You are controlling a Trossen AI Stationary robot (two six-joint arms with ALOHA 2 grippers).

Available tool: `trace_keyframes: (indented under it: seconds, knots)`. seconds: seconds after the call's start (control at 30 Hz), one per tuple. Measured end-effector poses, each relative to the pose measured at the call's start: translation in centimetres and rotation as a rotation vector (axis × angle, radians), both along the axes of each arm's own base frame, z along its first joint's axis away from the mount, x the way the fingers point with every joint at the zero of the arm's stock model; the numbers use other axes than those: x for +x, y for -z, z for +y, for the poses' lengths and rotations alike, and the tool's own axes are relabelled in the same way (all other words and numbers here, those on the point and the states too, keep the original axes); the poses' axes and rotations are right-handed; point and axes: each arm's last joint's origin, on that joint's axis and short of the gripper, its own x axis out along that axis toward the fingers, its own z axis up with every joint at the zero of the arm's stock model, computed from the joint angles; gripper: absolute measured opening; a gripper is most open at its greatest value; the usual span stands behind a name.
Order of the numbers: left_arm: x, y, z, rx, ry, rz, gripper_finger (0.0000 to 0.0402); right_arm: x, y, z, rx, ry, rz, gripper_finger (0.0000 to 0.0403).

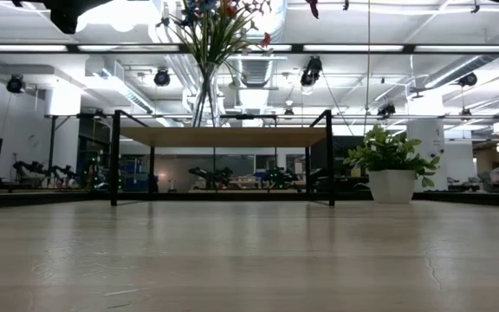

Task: Pick and place flowers into a vace then onto a shelf
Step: Put the blue flower vase on the shelf

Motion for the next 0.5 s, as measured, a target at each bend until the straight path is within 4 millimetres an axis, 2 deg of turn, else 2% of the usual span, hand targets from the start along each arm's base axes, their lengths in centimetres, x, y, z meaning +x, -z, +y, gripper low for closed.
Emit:
trace_keyframes:
  seconds: [0.2, 0.5]
  knots:
    - [0.0, 0.0, 0.0, 0.000, 0.000, 0.000, 0.0127, 1.0, 1.4, -0.2, -0.054, -0.002, -0.049, 0.0375]
    - [0.0, 0.0, 0.0, 0.000, 0.000, 0.000, 0.0127, 2.0, 2.2, -0.4, -0.122, 0.015, -0.098, 0.0375]
